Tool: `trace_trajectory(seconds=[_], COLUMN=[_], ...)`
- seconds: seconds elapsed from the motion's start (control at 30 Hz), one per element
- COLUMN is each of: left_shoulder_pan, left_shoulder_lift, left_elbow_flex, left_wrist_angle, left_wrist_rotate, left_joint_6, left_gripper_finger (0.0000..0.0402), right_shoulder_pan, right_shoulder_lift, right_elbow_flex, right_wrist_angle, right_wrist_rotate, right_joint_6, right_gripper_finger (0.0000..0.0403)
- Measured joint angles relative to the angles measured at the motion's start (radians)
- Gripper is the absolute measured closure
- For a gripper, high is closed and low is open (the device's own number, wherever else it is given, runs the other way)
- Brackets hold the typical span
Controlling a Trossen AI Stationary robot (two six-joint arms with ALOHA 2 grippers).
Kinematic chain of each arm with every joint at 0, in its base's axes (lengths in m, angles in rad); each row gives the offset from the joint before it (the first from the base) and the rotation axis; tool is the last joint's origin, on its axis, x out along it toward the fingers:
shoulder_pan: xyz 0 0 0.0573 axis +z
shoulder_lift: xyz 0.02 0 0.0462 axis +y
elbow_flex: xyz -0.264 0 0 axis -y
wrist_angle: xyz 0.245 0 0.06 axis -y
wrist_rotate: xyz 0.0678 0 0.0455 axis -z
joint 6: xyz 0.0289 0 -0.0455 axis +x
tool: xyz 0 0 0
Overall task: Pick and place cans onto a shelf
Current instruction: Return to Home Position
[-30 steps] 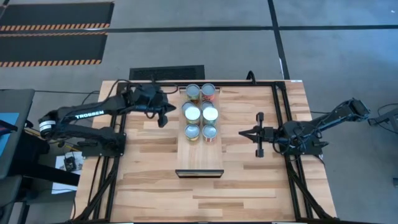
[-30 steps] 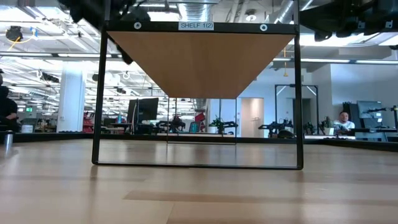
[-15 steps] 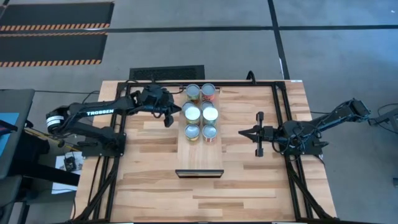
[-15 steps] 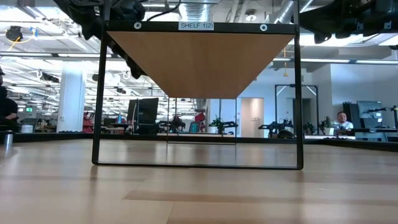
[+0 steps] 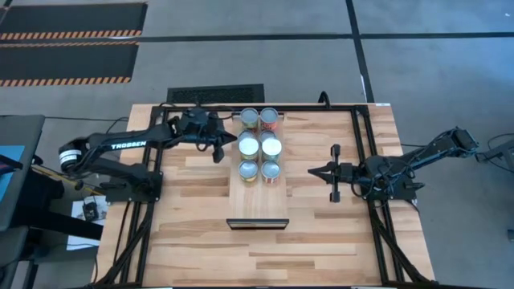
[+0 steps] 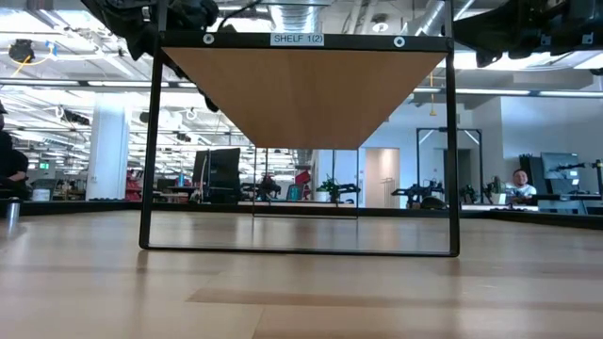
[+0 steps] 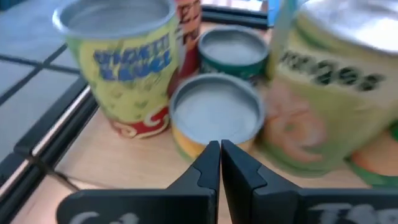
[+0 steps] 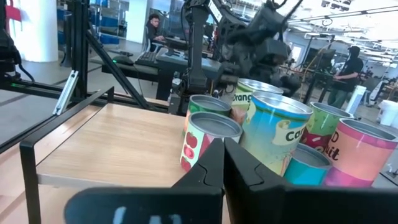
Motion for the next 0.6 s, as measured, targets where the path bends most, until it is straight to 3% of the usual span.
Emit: trace_trajectory(seconds=[0.17,0.6], left_shoulder_pan=[0.0,0.0], left_shoulder_lift=[-0.062,-0.262], left_elbow_flex=[-0.039,-0.394], left_wrist_angle=[0.046,0.458], left_wrist_rotate=[0.039,0.175], left_joint_6=[0.012,-0.036], left_gripper_finger=[0.0401,0.0401], right_shoulder_pan=[0.0,-0.104], right_shoulder_lift=[0.0,-0.003], right_elbow_flex=[0.0,-0.003], right_wrist_angle=[-0.009,-0.116], right_wrist_rotate=[0.0,-0.042], right_joint_6=[0.0,-0.005], right_gripper_finger=[0.0388,0.0391])
